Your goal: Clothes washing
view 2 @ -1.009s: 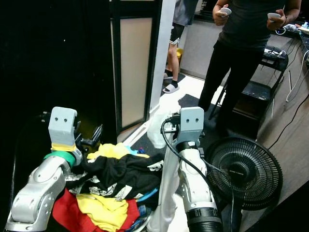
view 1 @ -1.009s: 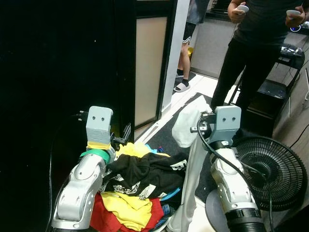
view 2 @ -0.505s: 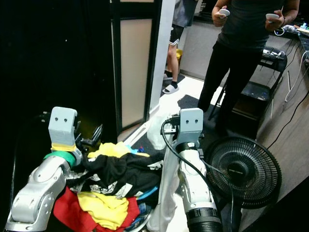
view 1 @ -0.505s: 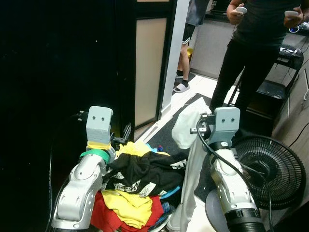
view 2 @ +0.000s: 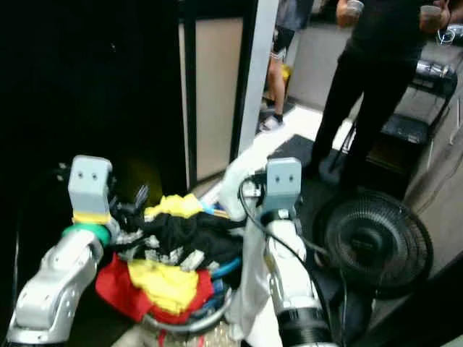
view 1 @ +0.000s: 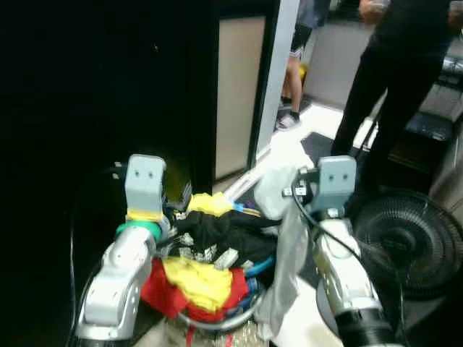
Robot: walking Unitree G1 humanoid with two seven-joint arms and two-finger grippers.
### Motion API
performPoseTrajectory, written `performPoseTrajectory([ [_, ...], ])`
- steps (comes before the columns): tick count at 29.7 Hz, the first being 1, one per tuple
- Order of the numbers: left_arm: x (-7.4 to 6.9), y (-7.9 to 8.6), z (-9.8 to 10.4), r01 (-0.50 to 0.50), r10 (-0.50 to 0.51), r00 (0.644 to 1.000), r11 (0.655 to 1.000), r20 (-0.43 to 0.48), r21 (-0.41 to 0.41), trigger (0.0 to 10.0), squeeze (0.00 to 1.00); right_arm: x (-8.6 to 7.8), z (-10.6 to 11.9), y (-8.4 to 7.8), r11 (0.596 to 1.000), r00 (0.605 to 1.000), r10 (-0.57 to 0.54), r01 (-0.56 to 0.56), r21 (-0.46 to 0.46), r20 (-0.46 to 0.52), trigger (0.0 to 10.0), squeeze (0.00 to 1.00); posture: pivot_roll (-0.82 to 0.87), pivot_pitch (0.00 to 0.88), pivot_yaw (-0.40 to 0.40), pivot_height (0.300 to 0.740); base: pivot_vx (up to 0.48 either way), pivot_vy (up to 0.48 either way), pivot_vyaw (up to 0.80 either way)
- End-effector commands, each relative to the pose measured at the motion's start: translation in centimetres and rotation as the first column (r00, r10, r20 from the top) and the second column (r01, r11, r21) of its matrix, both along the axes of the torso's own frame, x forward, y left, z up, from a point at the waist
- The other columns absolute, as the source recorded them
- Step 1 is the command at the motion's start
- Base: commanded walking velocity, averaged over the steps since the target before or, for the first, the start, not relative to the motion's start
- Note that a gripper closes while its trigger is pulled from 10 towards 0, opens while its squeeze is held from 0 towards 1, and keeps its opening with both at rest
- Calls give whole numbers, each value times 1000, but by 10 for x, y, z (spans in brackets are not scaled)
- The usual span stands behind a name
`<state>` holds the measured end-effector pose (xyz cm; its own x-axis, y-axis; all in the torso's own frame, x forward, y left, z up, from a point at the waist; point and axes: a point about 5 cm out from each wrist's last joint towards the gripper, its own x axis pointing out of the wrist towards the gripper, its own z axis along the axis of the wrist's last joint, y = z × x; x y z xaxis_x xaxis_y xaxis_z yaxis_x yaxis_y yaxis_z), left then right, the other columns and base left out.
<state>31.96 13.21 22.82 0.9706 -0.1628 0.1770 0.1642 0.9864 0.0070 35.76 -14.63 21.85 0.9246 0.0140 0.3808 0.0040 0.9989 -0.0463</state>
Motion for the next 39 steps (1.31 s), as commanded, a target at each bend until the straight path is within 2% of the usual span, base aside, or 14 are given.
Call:
performPoseTrajectory([
  [1, -1, 3, -5, -12, 12, 1000, 1000, -17, 7, 10000, 0, -1, -1, -1, 1000, 1000, -7, 7, 15, 3, 10000, 0, 7, 57, 24, 740, 0, 0, 0],
  [8, -1, 3, -5, -12, 12, 1000, 1000, -21, 0, 10000, 0, 0, -3, -1, 1000, 1000, -5, 5, 26, -13, 10000, 0, 9, 56, 24, 740, 0, 0, 0],
  [39, -1, 1, -5, 8, -8, 1000, 1000, -17, 7, 10000, 0, 1, -2, 1, 999, 1000, 10, -9, 41, -14, 10000, 0, 12, 56, 30, 740, 0, 0, -800],
])
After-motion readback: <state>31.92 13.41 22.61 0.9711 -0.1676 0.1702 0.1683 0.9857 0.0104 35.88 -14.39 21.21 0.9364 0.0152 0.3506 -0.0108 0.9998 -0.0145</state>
